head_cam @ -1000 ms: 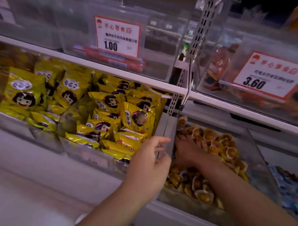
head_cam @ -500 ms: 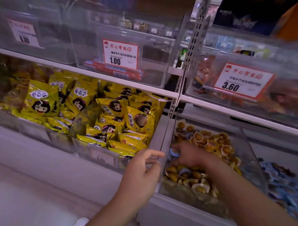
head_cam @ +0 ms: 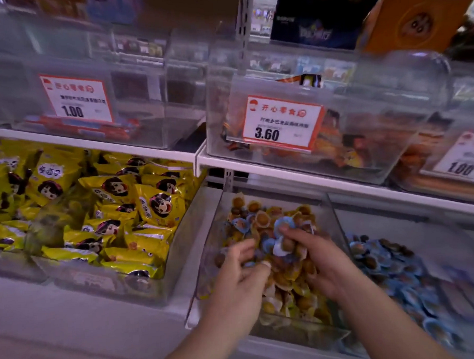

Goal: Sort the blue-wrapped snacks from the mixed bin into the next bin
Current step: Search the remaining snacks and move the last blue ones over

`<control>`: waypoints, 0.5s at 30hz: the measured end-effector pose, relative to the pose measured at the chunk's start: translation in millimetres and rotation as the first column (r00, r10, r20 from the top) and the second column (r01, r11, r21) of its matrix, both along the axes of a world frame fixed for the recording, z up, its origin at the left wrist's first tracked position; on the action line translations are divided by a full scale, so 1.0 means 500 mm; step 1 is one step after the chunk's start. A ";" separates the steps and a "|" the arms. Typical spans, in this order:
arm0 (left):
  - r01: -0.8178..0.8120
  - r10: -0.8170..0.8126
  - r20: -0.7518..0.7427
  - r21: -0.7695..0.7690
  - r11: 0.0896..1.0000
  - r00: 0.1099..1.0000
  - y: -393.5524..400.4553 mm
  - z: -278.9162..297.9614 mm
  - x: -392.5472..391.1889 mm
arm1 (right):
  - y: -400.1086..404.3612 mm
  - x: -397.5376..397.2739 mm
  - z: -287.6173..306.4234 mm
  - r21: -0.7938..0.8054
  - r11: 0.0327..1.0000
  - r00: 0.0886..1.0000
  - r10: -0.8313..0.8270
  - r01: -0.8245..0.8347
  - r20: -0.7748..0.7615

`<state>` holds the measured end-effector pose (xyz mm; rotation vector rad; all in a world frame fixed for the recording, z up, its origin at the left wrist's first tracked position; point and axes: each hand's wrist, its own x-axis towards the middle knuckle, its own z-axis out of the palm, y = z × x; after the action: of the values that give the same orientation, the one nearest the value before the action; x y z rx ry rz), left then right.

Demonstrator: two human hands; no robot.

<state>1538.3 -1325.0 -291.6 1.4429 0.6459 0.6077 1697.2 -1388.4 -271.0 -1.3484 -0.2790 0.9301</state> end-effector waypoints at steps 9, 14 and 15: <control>0.186 -0.154 -0.138 0.260 0.947 0.978 0.066 -0.033 0.110 | -0.012 0.011 -0.029 0.150 0.989 0.967 0.051 -0.014 -0.248; 0.177 -0.165 -0.083 0.172 0.969 0.983 0.091 -0.046 0.105 | -0.017 0.018 -0.026 0.085 0.995 0.987 0.065 -0.053 -0.145; 0.161 -0.156 -0.052 0.130 0.978 0.986 0.093 -0.047 0.104 | -0.017 0.021 -0.024 0.069 0.996 0.994 0.057 -0.050 -0.096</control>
<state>1590.4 -1278.3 -315.1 1.6197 0.5243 0.5042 1707.8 -1396.7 -282.9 -1.2357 -0.2695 1.0206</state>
